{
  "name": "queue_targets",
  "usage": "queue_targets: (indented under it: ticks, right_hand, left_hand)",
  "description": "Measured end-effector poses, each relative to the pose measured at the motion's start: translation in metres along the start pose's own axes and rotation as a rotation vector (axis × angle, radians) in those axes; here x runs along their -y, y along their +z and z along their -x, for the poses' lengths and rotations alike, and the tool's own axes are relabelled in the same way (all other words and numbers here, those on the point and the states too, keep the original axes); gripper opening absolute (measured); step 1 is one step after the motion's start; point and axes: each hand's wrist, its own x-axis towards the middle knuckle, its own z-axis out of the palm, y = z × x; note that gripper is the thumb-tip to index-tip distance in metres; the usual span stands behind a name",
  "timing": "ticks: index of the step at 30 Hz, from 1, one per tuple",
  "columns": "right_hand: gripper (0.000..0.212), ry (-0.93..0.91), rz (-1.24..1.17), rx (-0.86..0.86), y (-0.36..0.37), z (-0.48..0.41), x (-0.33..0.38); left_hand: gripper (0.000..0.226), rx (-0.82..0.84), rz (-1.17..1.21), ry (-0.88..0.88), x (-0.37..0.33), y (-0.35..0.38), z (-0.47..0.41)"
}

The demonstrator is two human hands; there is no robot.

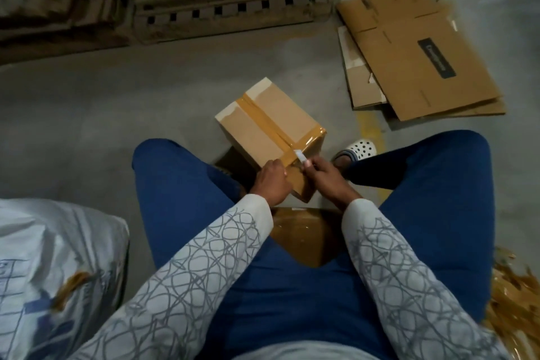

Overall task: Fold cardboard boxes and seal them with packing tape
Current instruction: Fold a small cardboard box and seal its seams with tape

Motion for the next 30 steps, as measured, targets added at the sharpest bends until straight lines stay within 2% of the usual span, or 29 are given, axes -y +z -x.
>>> queue_targets:
  ticks: [5, 9, 12, 15, 21, 25, 27, 30]
  right_hand:
    - [0.017, -0.127, 0.158, -0.114, 0.024, 0.002, -0.005]
    - [0.02, -0.137, 0.119, -0.175, 0.029, 0.0, -0.006]
    - [0.024, -0.152, 0.082, -0.212, 0.027, 0.001, -0.002]
    - [0.026, -0.173, 0.106, -0.232, 0.026, 0.004, -0.002]
    - [0.024, -0.232, 0.244, -0.312, 0.025, 0.007, -0.002]
    - [0.02, -0.297, 0.502, -0.431, 0.03, 0.007, -0.001]
    - [0.021, -0.347, 0.554, -0.521, 0.032, 0.008, -0.001]
    - [0.021, -0.37, 0.593, -0.541, 0.034, 0.009, -0.001]
  left_hand:
    - [0.003, -0.016, 0.046, 0.018, 0.006, -0.001, 0.0]
    - [0.017, 0.053, 0.299, -0.028, 0.016, -0.006, 0.002]
    - [0.016, -0.009, 0.433, -0.074, 0.017, -0.012, 0.001]
    - [0.016, -0.107, 0.4, -0.058, 0.013, -0.01, 0.0]
    - [0.018, -0.088, 0.341, 0.021, -0.002, -0.001, 0.009]
    - [0.023, -0.085, 0.313, -0.011, -0.011, 0.005, 0.012]
    - [0.027, -0.077, 0.324, -0.015, -0.015, 0.006, 0.012]
    - [0.037, -0.082, 0.369, -0.033, -0.016, 0.004, 0.013]
